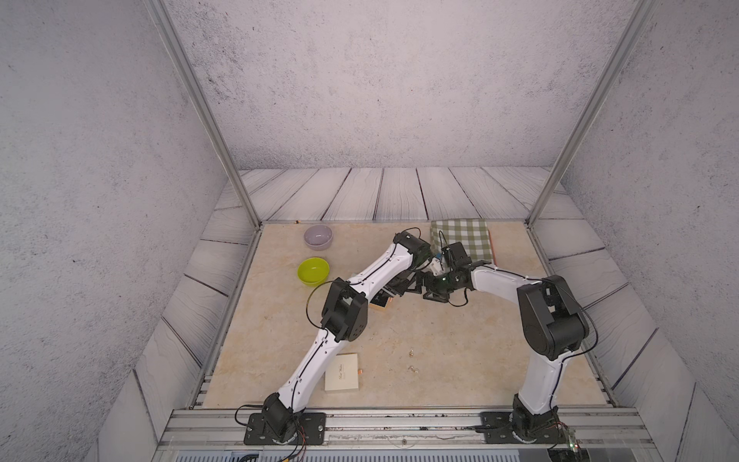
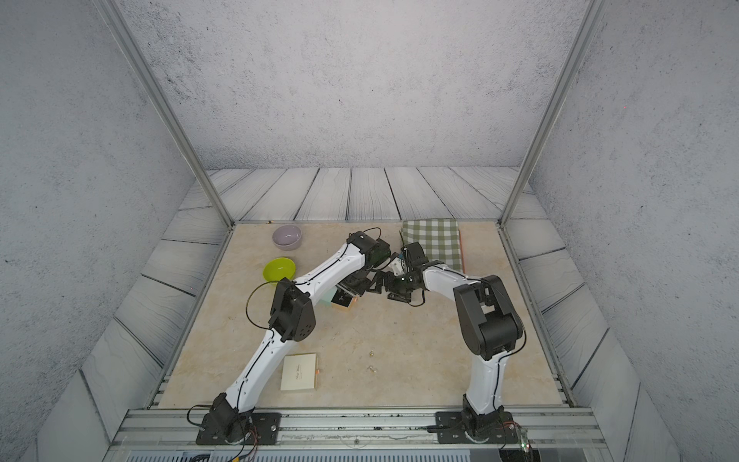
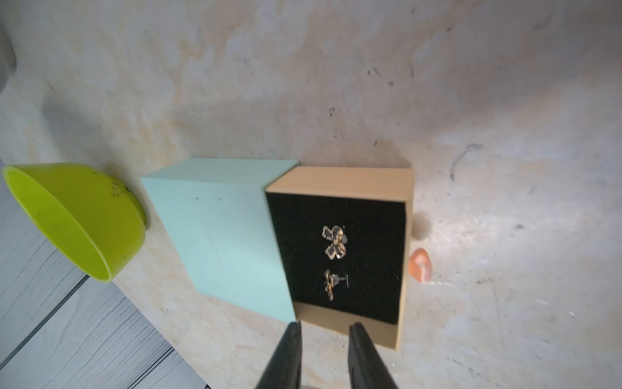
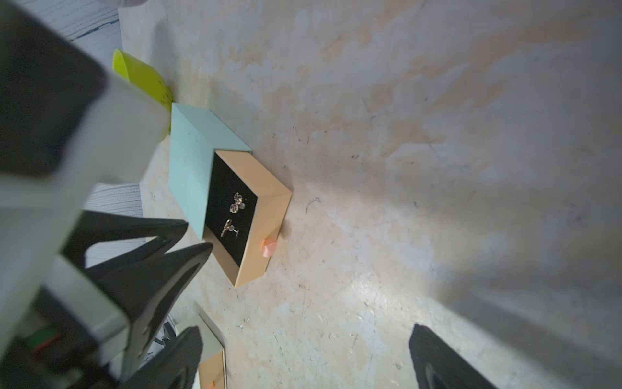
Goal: Place the earrings into the drawer-style jewelry box
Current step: Insert the earring into the inner lining.
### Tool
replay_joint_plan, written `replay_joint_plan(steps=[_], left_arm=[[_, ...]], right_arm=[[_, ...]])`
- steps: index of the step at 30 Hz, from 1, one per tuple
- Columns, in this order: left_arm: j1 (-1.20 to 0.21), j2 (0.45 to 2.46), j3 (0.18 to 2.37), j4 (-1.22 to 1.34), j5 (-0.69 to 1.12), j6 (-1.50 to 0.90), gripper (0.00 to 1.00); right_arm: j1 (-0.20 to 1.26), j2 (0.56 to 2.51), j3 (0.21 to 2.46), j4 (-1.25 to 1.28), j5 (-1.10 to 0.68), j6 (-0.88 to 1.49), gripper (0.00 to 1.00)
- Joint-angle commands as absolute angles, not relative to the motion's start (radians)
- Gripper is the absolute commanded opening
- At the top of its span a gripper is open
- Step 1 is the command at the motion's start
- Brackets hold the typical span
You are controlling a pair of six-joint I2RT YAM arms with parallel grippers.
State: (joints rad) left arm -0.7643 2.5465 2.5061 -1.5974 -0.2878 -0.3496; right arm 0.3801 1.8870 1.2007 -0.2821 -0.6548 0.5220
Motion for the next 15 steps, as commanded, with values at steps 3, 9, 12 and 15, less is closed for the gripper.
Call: replay_joint_plan(steps=[3,9,12,15], left_arm=[[-0.738,2.426,2.466,-1.601,-0.219,-0.384,0.27],[-0.602,2.172,2.119,-1.311,-0.067,-0.402,0.53],[-0.507,2.082,1.965,-1.165,0.031,-0.407,0.67],[-0.446,2.078,1.919,-1.128,0.12,-0.389,0.73]], right_arm=[[0.381,1.886,1.183,-0.248,-0.692,0.545,0.99],[0.388,1.877,1.145,-0.185,-0.732,0.595,0.99],[0.403,1.88,1.134,-0.156,-0.748,0.62,0.99],[0.423,1.884,1.133,-0.136,-0.756,0.636,0.99]])
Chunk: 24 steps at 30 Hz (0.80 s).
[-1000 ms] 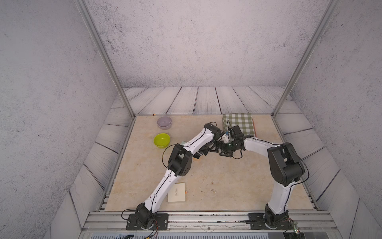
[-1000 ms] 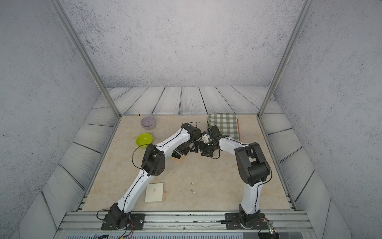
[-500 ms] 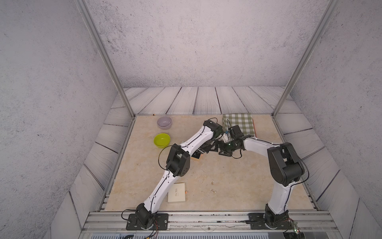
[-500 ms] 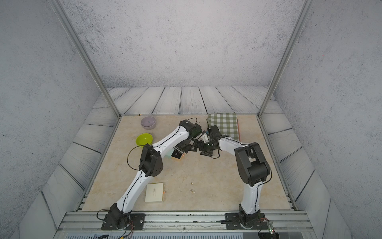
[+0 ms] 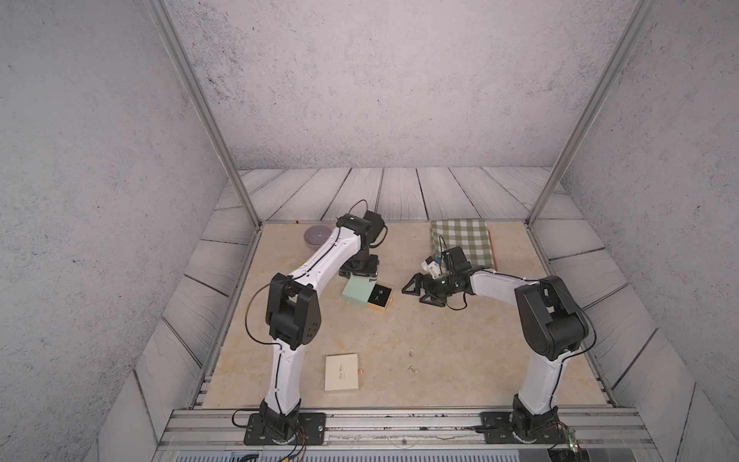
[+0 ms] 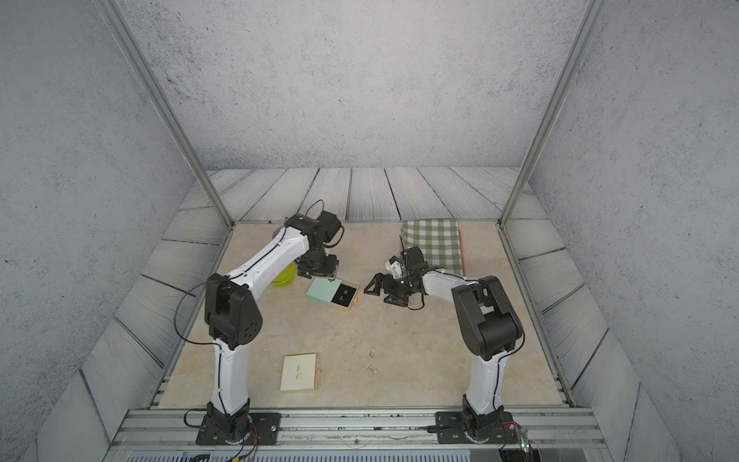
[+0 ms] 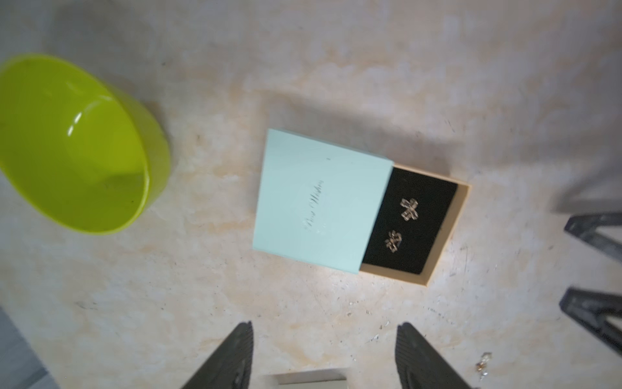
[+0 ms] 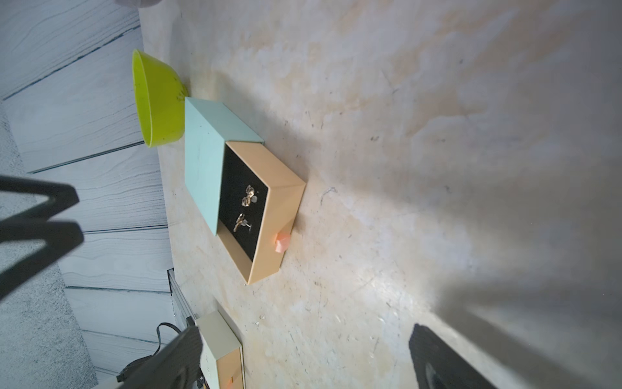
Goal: Place the earrings into the drawer-style jewelry box
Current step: Close the drawer of the jewelry box.
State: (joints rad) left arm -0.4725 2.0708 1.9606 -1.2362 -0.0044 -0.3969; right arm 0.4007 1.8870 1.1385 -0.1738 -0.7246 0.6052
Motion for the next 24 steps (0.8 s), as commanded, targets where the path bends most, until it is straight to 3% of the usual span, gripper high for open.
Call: replay_joint_plan(steps=[1,24], left_arm=[[-0.438,2.092,1.924,-1.136,0.14,-0.386,0.73],[-0.324,2.221,1.888,-1.088,0.164,-0.352,0.78]], right_arm=[[0.43,1.886,1.133,-0.129,-0.759,0.642,0.99],[0.506,1.923,1.124,-0.026,-0.797,0.732,0.99]])
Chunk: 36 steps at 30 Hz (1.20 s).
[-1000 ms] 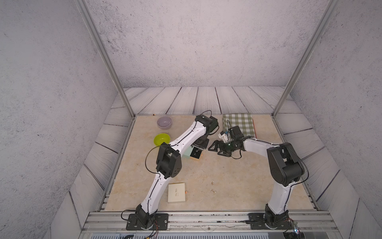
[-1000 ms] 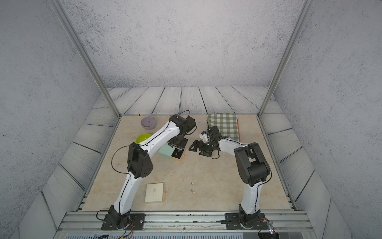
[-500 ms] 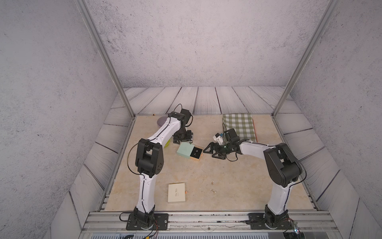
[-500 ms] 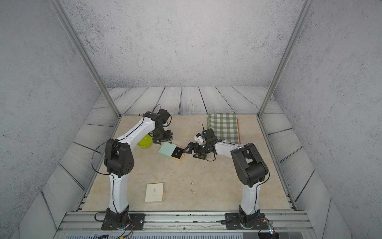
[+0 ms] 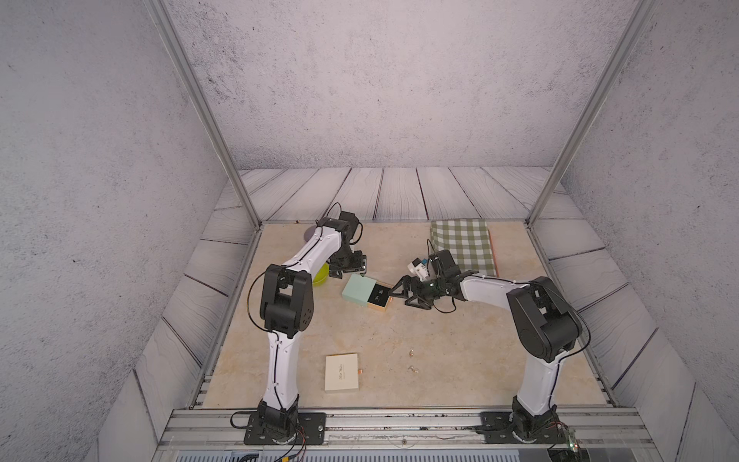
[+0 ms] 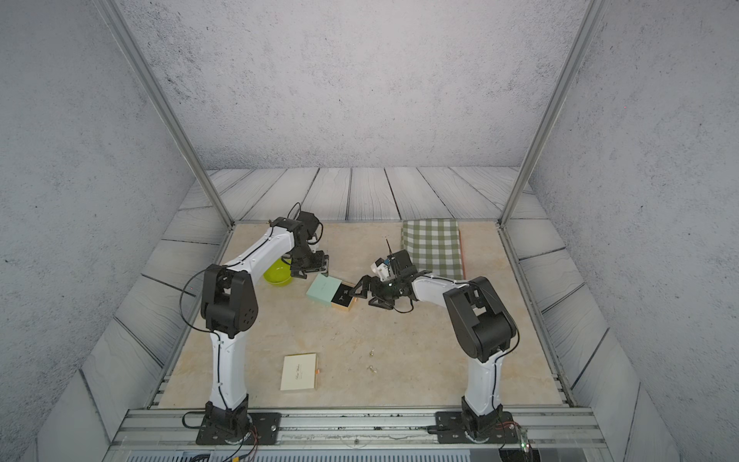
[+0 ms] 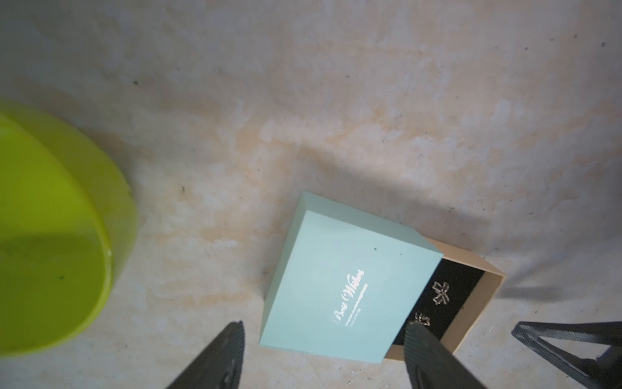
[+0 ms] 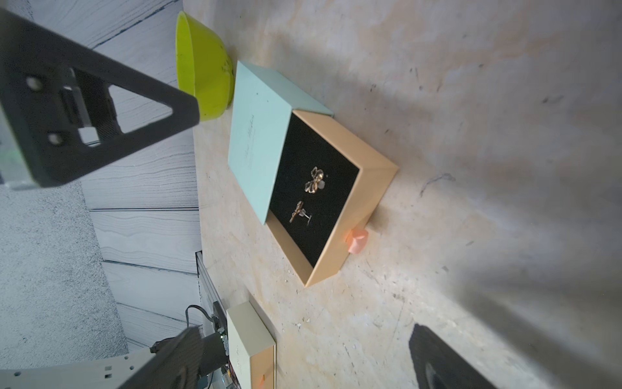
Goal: Place the earrings into the drawer-style jewelry box
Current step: Close the drawer of the jewelry box.
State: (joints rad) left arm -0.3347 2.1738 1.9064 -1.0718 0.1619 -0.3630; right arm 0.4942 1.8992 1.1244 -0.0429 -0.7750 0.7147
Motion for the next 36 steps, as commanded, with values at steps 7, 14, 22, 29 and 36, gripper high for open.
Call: replay_joint_plan(steps=[7,14,22,29,36], left_arm=[[-0.322,2.232,1.857,-1.074,0.221,-0.35,0.78],[-0.322,2.205,1.786,-1.011,0.316,-0.362,0.78],[-0.322,2.176,1.725,-0.967,0.401,-0.375,0.77],[-0.324,2.154,1.676,-0.934,0.452,-0.388,0.77],[-0.325,2.125,1.622,-0.902,0.487,-0.4,0.77]], right_arm=[[0.519,1.939,1.139,-0.018,-0.797,0.743,0.99],[0.532,1.969,1.17,-0.005,-0.795,0.756,0.99],[0.538,2.01,1.215,0.009,-0.798,0.78,0.99],[0.56,2.018,1.221,0.046,-0.803,0.819,0.99],[0.567,2.054,1.232,0.142,-0.812,0.896,0.99]])
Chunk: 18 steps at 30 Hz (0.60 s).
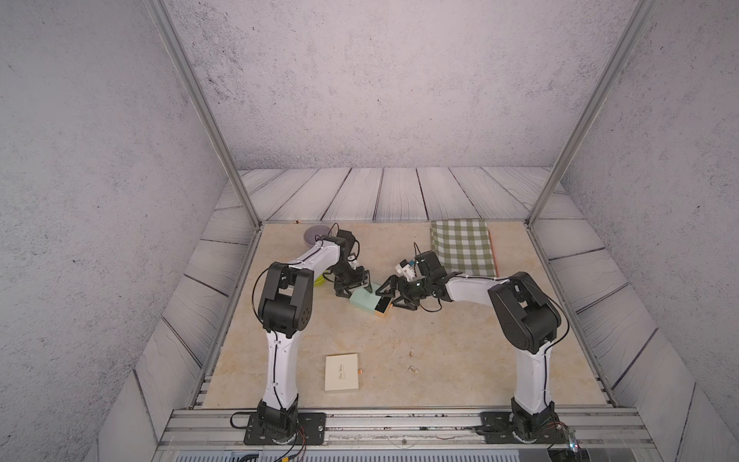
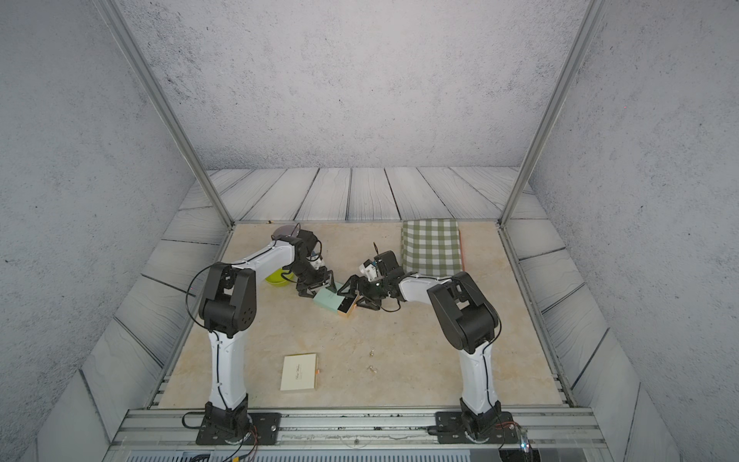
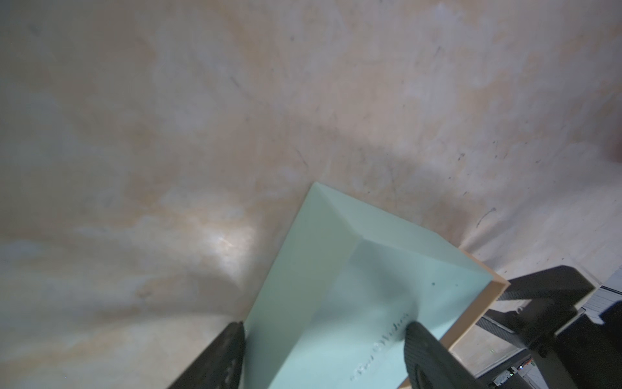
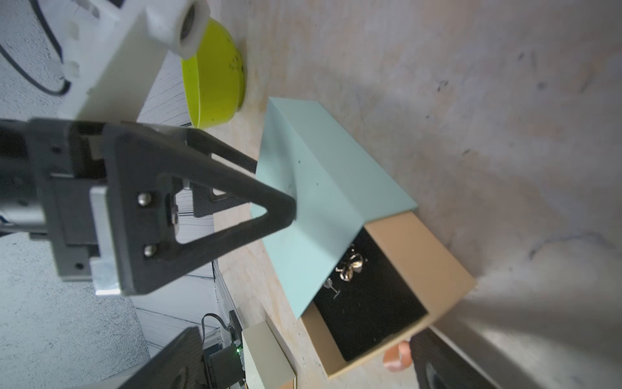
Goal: Place the earrings into the drawer-style jewelry box
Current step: Close the drawer of the jewelry box.
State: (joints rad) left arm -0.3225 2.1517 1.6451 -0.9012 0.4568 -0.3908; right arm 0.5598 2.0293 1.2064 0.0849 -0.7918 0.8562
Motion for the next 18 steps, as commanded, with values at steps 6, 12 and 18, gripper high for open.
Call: replay_joint_plan(steps=[6,12,18], left_arm=[[-0.325,2.098,1.574,-0.875,0.504,-0.412,0.77],[-0.325,2.081,1.54,-0.854,0.516,-0.421,0.77],[-0.332,2.082,1.535,-0.842,0.533,-0.424,0.77]], right_arm=[[0.581,2.095,1.262,0.212,-0.819,0.96,0.99],[0.595,2.12,1.273,0.267,-0.824,1.009,0.99],[0.603,2.131,1.289,0.275,-0.822,1.023,0.99]])
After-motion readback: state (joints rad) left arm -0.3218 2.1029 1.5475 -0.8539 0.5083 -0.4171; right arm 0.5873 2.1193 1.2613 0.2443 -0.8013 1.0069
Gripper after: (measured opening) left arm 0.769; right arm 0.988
